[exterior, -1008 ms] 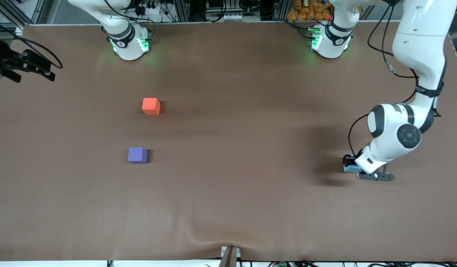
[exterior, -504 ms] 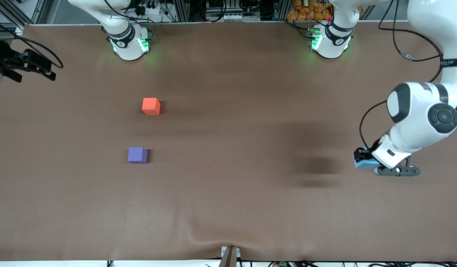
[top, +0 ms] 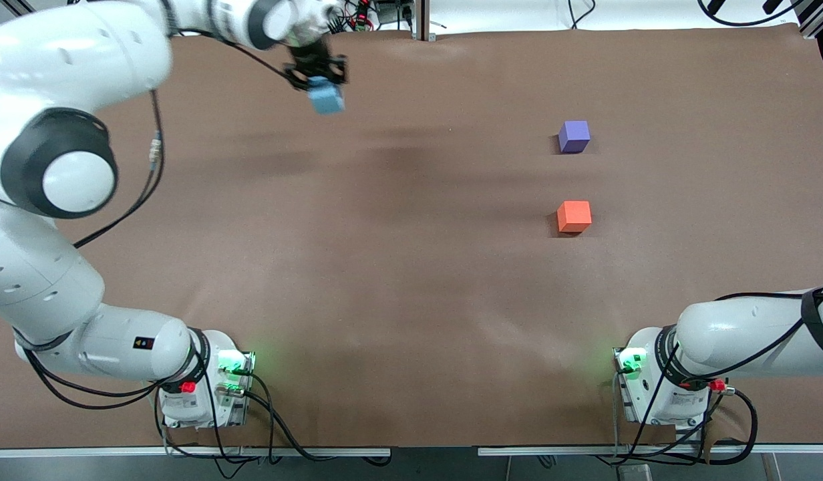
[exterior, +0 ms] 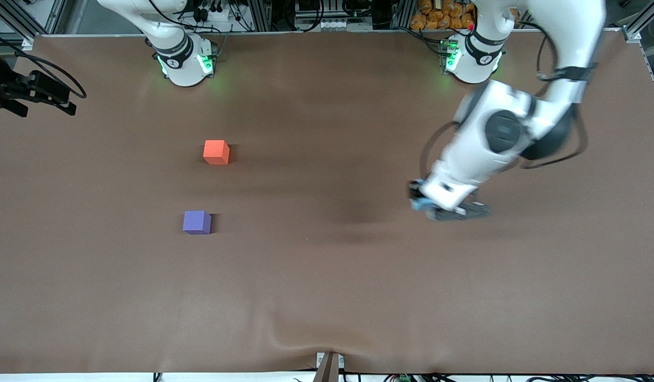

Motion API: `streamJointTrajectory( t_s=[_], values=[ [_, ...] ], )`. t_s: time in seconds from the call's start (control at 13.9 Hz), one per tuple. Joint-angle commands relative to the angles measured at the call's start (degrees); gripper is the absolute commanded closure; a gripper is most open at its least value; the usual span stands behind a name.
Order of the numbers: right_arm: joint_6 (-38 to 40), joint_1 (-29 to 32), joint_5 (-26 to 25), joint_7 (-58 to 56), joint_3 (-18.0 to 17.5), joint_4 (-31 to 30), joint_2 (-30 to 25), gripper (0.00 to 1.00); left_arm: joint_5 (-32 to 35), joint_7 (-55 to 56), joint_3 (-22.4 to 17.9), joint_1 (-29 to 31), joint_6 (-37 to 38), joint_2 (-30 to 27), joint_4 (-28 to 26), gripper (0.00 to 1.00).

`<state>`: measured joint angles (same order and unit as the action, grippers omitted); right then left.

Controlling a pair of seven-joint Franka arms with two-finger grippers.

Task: Place blue block between orange and purple blocks
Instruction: 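Lift the blue block with the left gripper and carry it mid-table, then release the blue block with the left gripper while the right gripper approaches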

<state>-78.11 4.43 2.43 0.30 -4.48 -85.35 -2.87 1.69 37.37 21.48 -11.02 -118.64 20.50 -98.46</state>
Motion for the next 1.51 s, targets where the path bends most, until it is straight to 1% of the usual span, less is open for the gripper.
streamJointTrajectory(
  t_s=[0.0,0.14,0.22,0.29,0.36,0.5,0.58,0.79,0.86,1.01,1.08,1.15,1.22,1.3,1.44],
  values=[
    [0.3,1.5,1.3,-0.9,-0.6,-0.5,-0.5,0.00,1.3,9.0,-1.0,-9.5,1.3,7.5,6.8,0.65],
    [0.3,1.5,1.3,-0.9,-0.7,-0.5,-0.5,0.00,1.6,13.8,-1.4,-15.0,1.3,12.2,11.1,0.65],
    [0.3,1.5,1.3,-0.9,-0.7,-0.5,-0.5,0.00,3.6,16.5,-2.1,-17.9,1.2,13.8,12.4,0.65],
    [0.4,1.4,1.3,-0.9,-0.7,-0.5,-0.6,0.00,5.8,19.4,-2.3,-20.0,1.0,15.1,13.3,0.65],
    [0.3,1.4,1.3,-0.9,-0.7,-0.5,-0.6,0.00,7.8,21.8,-2.3,-21.8,0.6,16.7,14.3,0.68],
    [0.4,1.4,1.3,-0.9,-0.7,-0.5,-0.5,0.00,9.4,24.0,-2.5,-24.8,-0.5,20.5,17.6,0.69],
    [0.4,1.4,1.3,-0.9,-0.7,-0.6,-0.6,0.00,9.5,24.2,-3.2,-26.4,-1.8,22.0,18.6,0.69],
    [0.4,1.5,1.3,-0.9,-0.7,-0.6,-0.6,0.00,9.4,24.2,-7.8,-31.8,-4.0,25.3,19.6,0.69],
    [0.4,1.5,1.3,-0.9,-0.7,-0.6,-0.5,0.00,9.4,24.2,-8.7,-32.8,-4.8,26.1,19.6,0.69],
    [0.4,1.4,1.3,-0.8,-0.7,-0.6,-0.6,0.00,9.5,24.2,-8.8,-33.3,-6.9,27.7,19.7,0.69],
    [0.4,1.5,1.3,-0.9,-0.7,-0.6,-0.5,0.00,9.5,23.7,-9.0,-33.1,-8.3,28.3,19.7,0.68],
    [0.4,1.5,1.6,-0.8,-0.7,-0.6,-0.5,0.00,9.5,23.1,-10.1,-33.3,-10.0,28.4,19.9,0.66],
    [0.7,1.6,2.2,-0.8,-0.6,-0.5,-0.5,0.00,9.4,22.1,-11.3,-33.5,-10.8,28.5,20.4,0.61],
    [0.8,1.9,2.3,-0.8,-0.6,-0.5,-0.5,0.00,9.4,21.5,-11.5,-33.5,-11.3,28.9,21.2,0.52],
    [0.8,2.1,2.3,-0.9,-0.6,-0.5,-0.5,0.00,9.7,20.0,-11.5,-33.5,-12.3,29.3,21.7,0.00]
  ],
)
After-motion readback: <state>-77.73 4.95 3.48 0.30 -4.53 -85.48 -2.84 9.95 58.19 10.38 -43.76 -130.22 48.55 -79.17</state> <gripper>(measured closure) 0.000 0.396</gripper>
